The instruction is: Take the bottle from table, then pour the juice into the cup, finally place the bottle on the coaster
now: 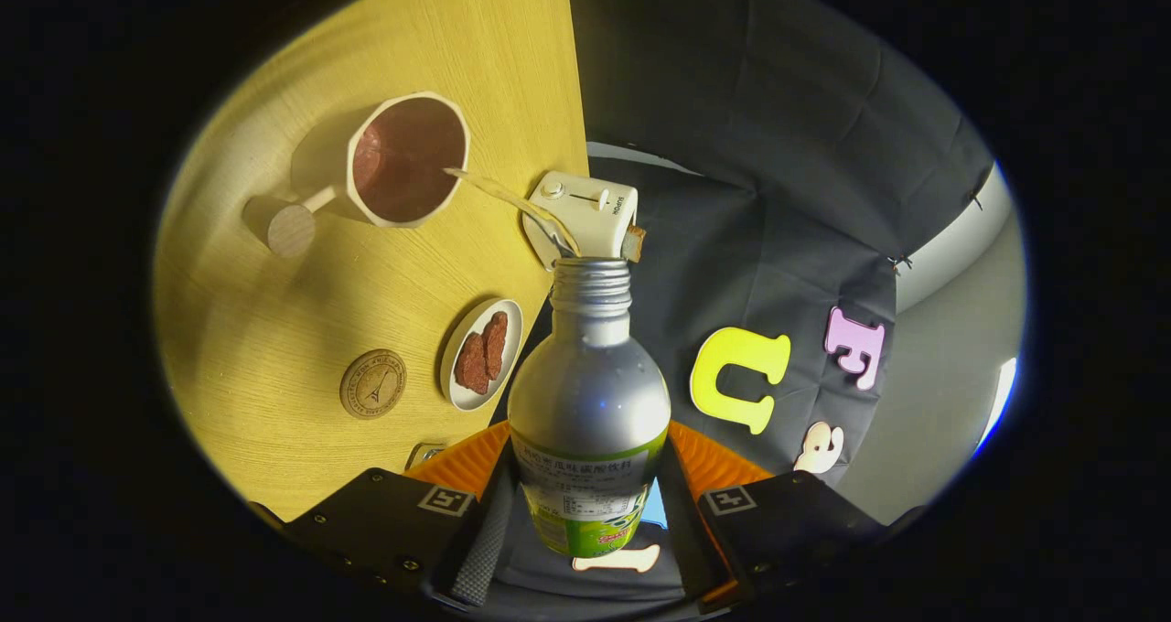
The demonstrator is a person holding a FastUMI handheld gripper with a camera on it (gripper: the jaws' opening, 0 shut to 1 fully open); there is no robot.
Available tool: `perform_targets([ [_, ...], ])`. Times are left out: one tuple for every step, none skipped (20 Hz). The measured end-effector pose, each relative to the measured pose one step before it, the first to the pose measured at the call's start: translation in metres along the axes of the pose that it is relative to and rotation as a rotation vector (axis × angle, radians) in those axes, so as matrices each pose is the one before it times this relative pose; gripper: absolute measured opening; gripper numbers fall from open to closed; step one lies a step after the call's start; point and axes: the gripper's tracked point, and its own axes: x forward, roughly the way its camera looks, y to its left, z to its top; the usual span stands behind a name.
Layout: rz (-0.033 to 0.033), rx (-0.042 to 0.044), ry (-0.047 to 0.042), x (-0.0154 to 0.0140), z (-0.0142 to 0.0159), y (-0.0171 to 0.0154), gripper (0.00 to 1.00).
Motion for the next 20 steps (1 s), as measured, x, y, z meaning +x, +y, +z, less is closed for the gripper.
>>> perform_targets([
  [0.00114, -0.00155, 0.00162, -0.00055, -0.00016, -0.00013, 0.76],
  [0.00067, -0.00322, -0.0001, -0.00057, 0.00035, 0.00019, 0.76],
  [-0.00071, -0.00714, -0.00222, -0.00066, 0.00043, -0.00103, 0.76],
  [-0.00076, -0.00702, -0.00161, 0.00016, 0.00014, -0.00045, 0.76],
  [-0.00202, -0.00511, -0.00208, -0.00039, 0.0, -0.00086, 0.76],
  [-0.00028, -0.00524, -0.00367, -0.00053, 0.00041, -0.00062, 0.76],
  [-0.00024, -0.00782, -0.00534, -0.00009, 0.00008, 0.00033, 0.76],
  [-0.00227, -0.01138, -0.00265, 0.00038, 0.00075, -0.00131, 0.76],
  [-0.00315, -0.00897, -0.00405, -0.00039, 0.00056, -0.00023, 0.76],
  [-0.0015, -0.00607, 0.00005, 0.00121, -0.00042, -0.00042, 0.76],
  [0.00113, -0.00206, 0.00124, -0.00031, -0.00023, -0.00059, 0.76],
  [-0.00054, -0.00185, 0.00049, -0.00061, -0.00005, -0.00001, 0.76],
  [-0.00002, -0.00205, -0.00116, -0.00092, 0.00028, -0.00055, 0.76],
  [0.00112, -0.00105, -0.0006, 0.00063, 0.00085, 0.00083, 0.76],
  [0.00325, 0.00145, -0.00152, 0.00002, 0.00017, 0.00012, 0.76],
  [0.00507, 0.00168, -0.0007, -0.00024, 0.00014, 0.002, 0.76],
  [0.00526, 0.00009, 0.00039, -0.00004, 0.00019, 0.00165, 0.76],
  [0.00245, -0.00556, 0.00244, -0.00016, -0.00072, 0.00063, 0.76],
  [0.00119, -0.00838, 0.00063, -0.00059, -0.00041, -0.00013, 0.76],
  [0.00163, -0.00833, -0.00215, 0.0, 0.00061, 0.00135, 0.76],
])
